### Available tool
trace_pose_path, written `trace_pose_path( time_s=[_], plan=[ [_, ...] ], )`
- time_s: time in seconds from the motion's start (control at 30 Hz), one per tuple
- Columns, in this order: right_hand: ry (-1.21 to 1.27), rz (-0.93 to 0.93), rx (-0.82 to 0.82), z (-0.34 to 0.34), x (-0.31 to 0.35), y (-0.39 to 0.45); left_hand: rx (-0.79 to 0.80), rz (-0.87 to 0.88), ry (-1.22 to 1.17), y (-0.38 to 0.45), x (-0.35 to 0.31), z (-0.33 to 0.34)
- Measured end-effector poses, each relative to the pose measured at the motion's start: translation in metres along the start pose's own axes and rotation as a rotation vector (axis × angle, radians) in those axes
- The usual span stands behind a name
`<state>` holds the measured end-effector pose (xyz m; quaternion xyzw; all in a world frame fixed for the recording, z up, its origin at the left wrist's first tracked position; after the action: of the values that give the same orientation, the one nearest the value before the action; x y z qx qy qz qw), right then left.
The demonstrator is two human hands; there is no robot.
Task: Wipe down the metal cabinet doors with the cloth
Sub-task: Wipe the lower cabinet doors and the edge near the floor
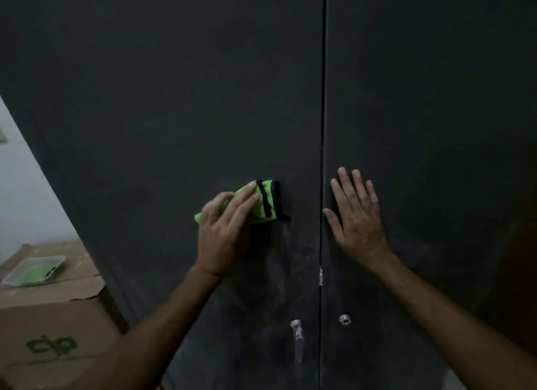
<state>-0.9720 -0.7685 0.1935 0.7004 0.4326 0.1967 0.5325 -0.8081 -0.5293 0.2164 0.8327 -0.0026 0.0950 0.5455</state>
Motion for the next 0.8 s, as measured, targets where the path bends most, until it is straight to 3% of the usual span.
trace_pose_path(
  time_s=[0.03, 0.13, 0.2, 0.23, 0.33, 0.37, 0.4, 0.5, 0.57, 0.73, 0.8],
  plan=[
    [0.005, -0.002, 0.004, -0.001, 0.001, 0.0, 0.004, 0.007, -0.02, -0.003, -0.009, 0.008],
    [0.018, -0.043, 0.017, -0.007, -0.002, 0.001, 0.396, 0.448, 0.012, -0.029, -0.032, 0.027],
    [0.034, -0.081, 0.021, -0.01, -0.008, 0.001, 0.472, 0.594, 0.077, -0.03, -0.026, 0.026],
    [0.038, -0.097, 0.023, -0.012, -0.011, 0.001, 0.412, 0.546, 0.079, -0.023, -0.023, 0.028],
    [0.024, -0.139, 0.042, -0.018, -0.018, 0.001, 0.09, 0.117, -0.001, -0.005, -0.023, 0.036],
    [0.018, -0.145, 0.058, -0.02, -0.019, 0.001, 0.029, 0.052, -0.026, -0.005, -0.029, 0.042],
    [0.016, -0.15, 0.08, -0.023, -0.019, 0.002, 0.047, 0.075, -0.031, -0.009, -0.036, 0.048],
    [0.012, -0.18, 0.127, -0.029, -0.024, 0.003, 0.385, 0.468, 0.008, -0.029, -0.05, 0.06],
    [0.006, -0.202, 0.144, -0.03, -0.027, 0.004, 0.424, 0.552, 0.05, -0.027, -0.046, 0.059],
    [0.016, -0.196, 0.131, -0.03, -0.028, 0.002, 0.044, 0.04, -0.094, -0.004, -0.046, 0.066],
    [0.037, -0.202, 0.138, -0.032, -0.027, 0.003, 0.156, 0.194, -0.066, -0.01, -0.055, 0.076]
  ],
)
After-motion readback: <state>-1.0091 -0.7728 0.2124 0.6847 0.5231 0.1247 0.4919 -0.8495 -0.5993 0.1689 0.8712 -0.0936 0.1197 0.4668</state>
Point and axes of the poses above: each hand's wrist, its own y-axis towards the middle knuckle, its own z-axis out of the palm, x = y × z, the point moved 3 cm from there along y, towards the middle knuckle, and after that the axes turned 13 degrees about -y, right-handed, at the moved point
